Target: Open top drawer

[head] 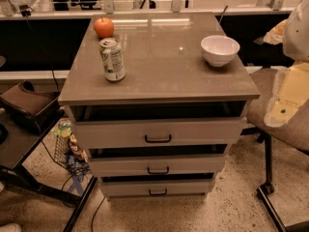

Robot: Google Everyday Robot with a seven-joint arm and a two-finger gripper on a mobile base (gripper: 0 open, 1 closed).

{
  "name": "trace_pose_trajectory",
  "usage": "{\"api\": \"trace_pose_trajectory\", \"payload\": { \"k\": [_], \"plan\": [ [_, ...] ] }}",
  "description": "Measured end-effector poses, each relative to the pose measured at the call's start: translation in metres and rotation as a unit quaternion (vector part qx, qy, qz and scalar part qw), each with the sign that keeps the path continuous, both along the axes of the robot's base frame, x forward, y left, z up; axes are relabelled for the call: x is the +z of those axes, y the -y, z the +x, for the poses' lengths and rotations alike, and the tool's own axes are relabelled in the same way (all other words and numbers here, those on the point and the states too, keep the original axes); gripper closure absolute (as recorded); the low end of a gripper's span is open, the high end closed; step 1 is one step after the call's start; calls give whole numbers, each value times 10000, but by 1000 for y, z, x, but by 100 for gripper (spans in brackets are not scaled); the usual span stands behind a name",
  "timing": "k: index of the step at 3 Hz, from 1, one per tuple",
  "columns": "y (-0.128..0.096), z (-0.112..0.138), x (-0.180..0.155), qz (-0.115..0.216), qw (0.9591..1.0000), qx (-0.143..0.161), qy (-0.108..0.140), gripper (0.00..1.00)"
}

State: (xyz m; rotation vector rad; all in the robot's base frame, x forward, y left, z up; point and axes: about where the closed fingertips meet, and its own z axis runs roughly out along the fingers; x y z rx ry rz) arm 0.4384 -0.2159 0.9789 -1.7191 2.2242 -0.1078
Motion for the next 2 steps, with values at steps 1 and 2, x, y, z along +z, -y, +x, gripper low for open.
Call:
{"api": "trace_pose_trajectory", "payload": {
  "k": [1,2],
  "plan": [
    [0,0,0,0,10000,0,0,0],
    [-14,15,-31,-349,9992,189,2,0]
  ]
}}
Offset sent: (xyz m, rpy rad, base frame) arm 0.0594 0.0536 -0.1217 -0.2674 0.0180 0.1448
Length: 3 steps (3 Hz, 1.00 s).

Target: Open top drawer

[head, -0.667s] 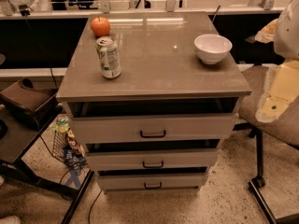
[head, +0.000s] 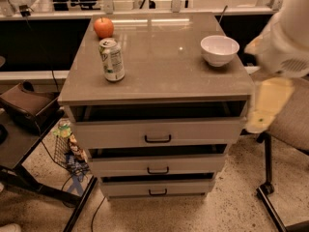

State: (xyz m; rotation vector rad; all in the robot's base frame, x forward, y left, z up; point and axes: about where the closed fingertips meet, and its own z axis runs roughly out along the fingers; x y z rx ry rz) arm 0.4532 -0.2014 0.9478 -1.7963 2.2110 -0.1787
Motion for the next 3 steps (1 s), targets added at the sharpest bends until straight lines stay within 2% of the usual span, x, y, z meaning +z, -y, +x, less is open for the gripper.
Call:
{"api": "trace_pose_trajectory", "payload": {
  "k": [1,3],
  "plan": [
    [-26,10,-62,-261,9993,273,59,0],
    [-57,9,-199,-333,9968,719,96,0]
  ]
}}
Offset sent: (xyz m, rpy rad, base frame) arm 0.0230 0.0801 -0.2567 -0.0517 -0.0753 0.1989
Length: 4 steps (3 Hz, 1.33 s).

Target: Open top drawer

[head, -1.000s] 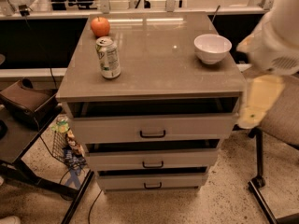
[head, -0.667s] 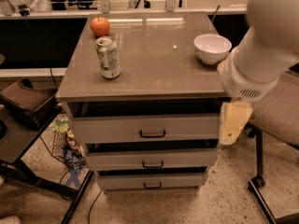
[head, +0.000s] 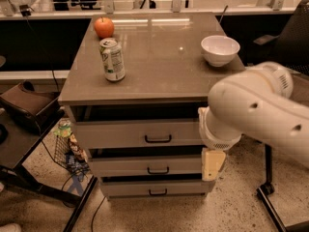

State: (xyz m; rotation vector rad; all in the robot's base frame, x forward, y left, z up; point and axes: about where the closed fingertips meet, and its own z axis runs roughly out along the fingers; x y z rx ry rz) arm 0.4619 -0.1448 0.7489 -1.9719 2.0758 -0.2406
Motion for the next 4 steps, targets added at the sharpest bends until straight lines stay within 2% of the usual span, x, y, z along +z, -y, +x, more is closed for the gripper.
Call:
{"api": "trace_pose_trajectory", "payload": {
  "k": [1,2,4],
  "plan": [
    [-3,3,-4,41,9999,32,104,0],
    [-12,3,-16,-110,9999,67,-20,0],
    [-48,7,-90,-245,9985,283,-405,0]
  ]
}}
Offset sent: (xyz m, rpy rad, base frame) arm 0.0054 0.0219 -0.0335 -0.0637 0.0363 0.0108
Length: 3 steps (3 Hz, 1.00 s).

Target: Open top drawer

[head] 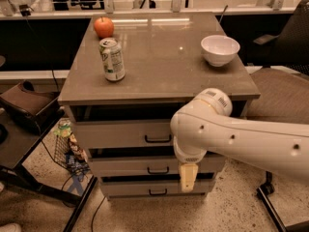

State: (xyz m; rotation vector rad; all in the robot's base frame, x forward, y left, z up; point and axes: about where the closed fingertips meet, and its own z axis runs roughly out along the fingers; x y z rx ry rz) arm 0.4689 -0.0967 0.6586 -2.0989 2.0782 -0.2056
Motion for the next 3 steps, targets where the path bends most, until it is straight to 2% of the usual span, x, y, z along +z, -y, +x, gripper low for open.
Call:
{"api": "trace_pose_trajectory", "payload": {
  "k": [1,2,3],
  "plan": [
    [-28,7,-32,67,9996,247,-132,0],
    [-46,11,-46,159,9988,420,-182,0],
    [-72,24,-73,368,9967,636,-333,2]
  ]
}}
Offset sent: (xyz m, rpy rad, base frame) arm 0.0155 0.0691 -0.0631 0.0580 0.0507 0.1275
